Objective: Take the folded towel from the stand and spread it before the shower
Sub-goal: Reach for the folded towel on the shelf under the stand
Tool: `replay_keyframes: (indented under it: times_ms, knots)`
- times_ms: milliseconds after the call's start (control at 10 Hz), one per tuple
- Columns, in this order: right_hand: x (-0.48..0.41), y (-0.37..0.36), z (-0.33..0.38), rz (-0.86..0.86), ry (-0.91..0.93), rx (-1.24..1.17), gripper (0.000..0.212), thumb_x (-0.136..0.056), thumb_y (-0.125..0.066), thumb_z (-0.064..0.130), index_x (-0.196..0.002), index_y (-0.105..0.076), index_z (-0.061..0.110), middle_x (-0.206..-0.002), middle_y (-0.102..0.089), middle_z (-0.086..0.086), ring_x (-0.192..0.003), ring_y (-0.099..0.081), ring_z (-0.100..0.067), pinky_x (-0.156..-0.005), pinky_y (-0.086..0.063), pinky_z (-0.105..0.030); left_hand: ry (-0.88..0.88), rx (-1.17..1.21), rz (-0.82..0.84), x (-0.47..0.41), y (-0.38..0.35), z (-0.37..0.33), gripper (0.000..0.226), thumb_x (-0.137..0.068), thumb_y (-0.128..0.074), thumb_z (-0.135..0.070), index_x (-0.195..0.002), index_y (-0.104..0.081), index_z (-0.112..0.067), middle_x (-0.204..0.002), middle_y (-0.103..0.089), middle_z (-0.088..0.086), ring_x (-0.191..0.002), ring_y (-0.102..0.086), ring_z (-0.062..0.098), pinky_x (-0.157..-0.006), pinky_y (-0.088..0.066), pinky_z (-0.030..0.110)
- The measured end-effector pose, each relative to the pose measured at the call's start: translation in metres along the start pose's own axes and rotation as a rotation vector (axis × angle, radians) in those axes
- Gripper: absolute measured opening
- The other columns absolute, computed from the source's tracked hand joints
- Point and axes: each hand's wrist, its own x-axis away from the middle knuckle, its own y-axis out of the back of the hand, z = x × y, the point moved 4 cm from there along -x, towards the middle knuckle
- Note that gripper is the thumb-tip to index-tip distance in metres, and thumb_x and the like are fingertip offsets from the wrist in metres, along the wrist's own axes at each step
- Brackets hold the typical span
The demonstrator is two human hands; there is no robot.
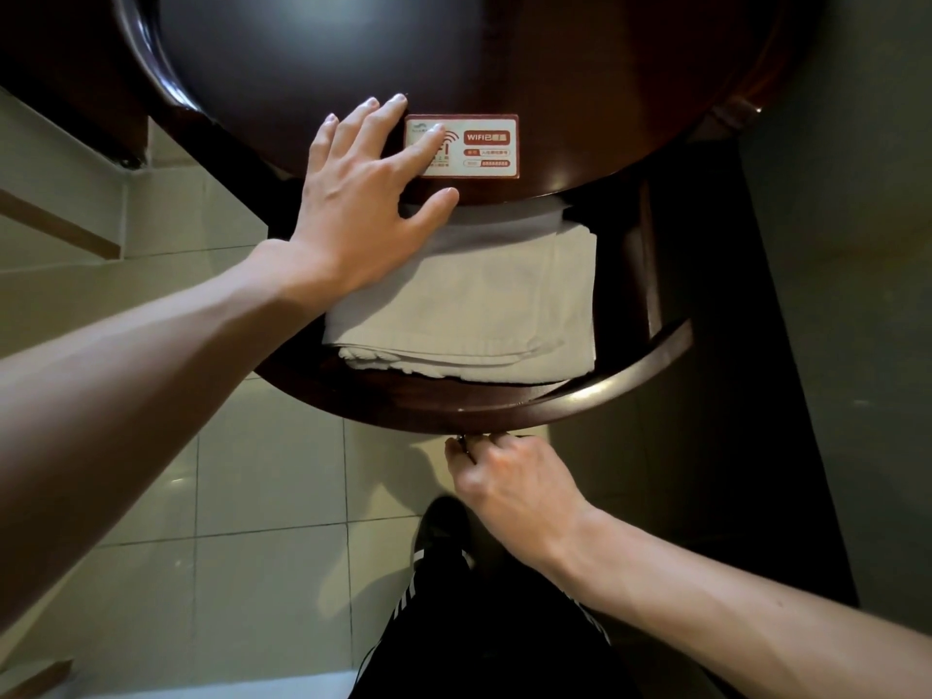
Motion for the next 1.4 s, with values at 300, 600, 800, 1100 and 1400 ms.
replay_keyframes:
  times_ms: [300,600,800,1100,1400]
  knots:
    - [0.002,-0.005,0.002,0.048,0.007,0.014,0.014,-0.053,-0.076,0.027,-0.065,-0.072,0.021,-0.052,-0.061,0.008,-0.044,-0.058,-0.006,-0.040,-0.039,-0.017,0.003,0.002,-0.005,0.001,-0.001,0.000,0.061,-0.090,-0.039,-0.056,-0.142,-0.043,-0.024,-0.154,-0.028,0.014,-0.143,-0.019,0.032,-0.117,-0.008,0.051]
    - [0.004,-0.002,0.004,0.079,0.005,0.011,0.015,-0.051,-0.079,0.029,-0.062,-0.072,0.022,-0.050,-0.061,0.009,-0.043,-0.057,-0.005,-0.039,-0.036,-0.017,0.007,0.004,0.004,0.000,-0.001,0.000,0.062,-0.089,-0.038,-0.057,-0.143,-0.042,-0.025,-0.154,-0.027,0.014,-0.143,-0.018,0.032,-0.117,-0.007,0.050]
    - [0.005,-0.001,0.005,0.088,0.004,0.003,0.016,-0.051,-0.081,0.028,-0.062,-0.072,0.021,-0.050,-0.060,0.009,-0.043,-0.057,-0.005,-0.039,-0.037,-0.017,0.011,0.004,0.014,0.000,-0.001,-0.001,0.062,-0.089,-0.038,-0.057,-0.143,-0.042,-0.025,-0.155,-0.026,0.013,-0.144,-0.018,0.032,-0.117,-0.007,0.050]
    - [0.012,0.009,0.002,0.092,0.021,-0.042,0.014,-0.061,-0.068,0.024,-0.074,-0.073,0.024,-0.054,-0.061,0.010,-0.047,-0.059,-0.004,-0.040,-0.042,-0.016,0.014,0.035,0.043,0.001,0.004,-0.005,0.060,-0.089,-0.040,-0.051,-0.142,-0.043,-0.022,-0.154,-0.027,0.015,-0.143,-0.018,0.033,-0.116,-0.007,0.053]
    - [0.017,0.045,0.000,0.051,0.054,-0.157,0.020,-0.076,-0.059,0.011,-0.090,-0.067,0.022,-0.073,-0.062,0.008,-0.061,-0.058,-0.009,-0.052,-0.050,-0.023,-0.097,0.090,-0.010,0.039,0.027,-0.021,0.046,-0.088,-0.049,-0.039,-0.124,-0.060,-0.014,-0.132,-0.054,0.010,-0.125,-0.044,0.029,-0.102,-0.028,0.045]
